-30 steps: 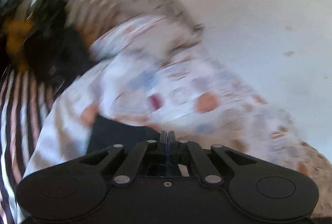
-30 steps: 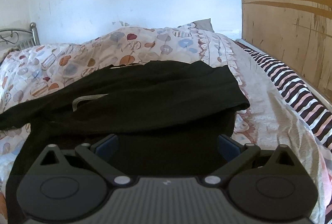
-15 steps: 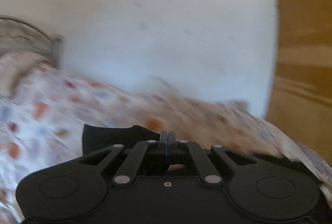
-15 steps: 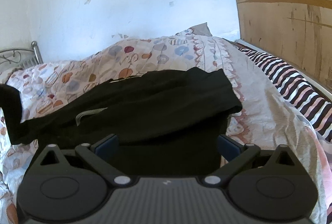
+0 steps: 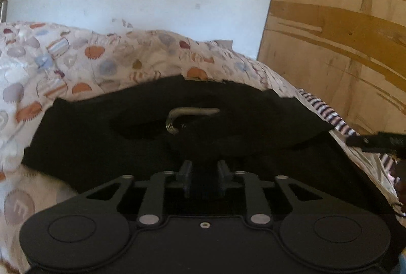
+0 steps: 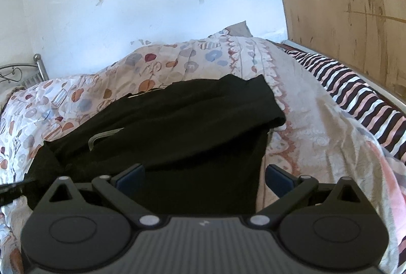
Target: Fold small clothes
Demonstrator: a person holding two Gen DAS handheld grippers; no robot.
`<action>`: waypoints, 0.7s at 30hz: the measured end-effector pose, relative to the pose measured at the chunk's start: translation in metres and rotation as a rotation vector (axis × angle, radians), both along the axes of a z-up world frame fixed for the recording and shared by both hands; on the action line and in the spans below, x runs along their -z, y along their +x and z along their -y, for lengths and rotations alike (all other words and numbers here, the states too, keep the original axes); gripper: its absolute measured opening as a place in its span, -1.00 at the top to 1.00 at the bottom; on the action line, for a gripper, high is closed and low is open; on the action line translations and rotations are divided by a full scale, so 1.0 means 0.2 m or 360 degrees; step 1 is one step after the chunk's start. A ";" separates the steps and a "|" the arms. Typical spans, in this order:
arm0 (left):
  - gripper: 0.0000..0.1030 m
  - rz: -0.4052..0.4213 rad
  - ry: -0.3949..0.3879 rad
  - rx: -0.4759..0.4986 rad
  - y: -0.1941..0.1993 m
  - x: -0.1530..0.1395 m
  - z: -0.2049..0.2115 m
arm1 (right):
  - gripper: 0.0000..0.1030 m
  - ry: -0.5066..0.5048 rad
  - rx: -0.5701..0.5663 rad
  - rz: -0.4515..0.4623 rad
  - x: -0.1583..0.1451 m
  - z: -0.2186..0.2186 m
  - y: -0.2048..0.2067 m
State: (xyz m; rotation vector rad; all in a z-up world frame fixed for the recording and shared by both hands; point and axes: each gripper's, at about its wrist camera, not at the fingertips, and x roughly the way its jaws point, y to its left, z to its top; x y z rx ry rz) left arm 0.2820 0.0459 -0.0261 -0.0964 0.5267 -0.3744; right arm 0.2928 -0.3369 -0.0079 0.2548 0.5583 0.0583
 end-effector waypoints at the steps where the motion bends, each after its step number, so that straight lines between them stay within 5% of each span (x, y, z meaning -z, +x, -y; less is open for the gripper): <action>1: 0.18 -0.0022 -0.0014 0.0021 0.00 0.00 0.00 | -1.00 0.0001 -0.0010 -0.0003 0.00 -0.02 0.00; 4: -0.48 -0.0075 -0.0059 0.0037 -0.09 0.01 -0.04 | -1.00 -0.0002 -0.0053 -0.0016 0.01 -0.08 0.02; 5: -0.54 -0.0076 -0.0073 0.0034 -0.11 0.00 -0.05 | -1.00 -0.0003 -0.0069 -0.0020 0.01 -0.10 0.03; 10: -0.79 -0.0109 -0.0116 -0.0099 -0.24 -0.02 -0.15 | -1.00 -0.0014 -0.0162 -0.0040 0.01 -0.27 0.08; 15: -0.98 -0.0146 -0.0007 -0.0494 -0.25 -0.04 -0.34 | -1.00 -0.0023 -0.0384 -0.0045 -0.01 -0.56 0.16; 21: -0.99 -0.0237 0.0063 -0.0918 -0.13 -0.07 -0.62 | -1.00 -0.0118 -0.0655 -0.0032 -0.02 -1.00 0.20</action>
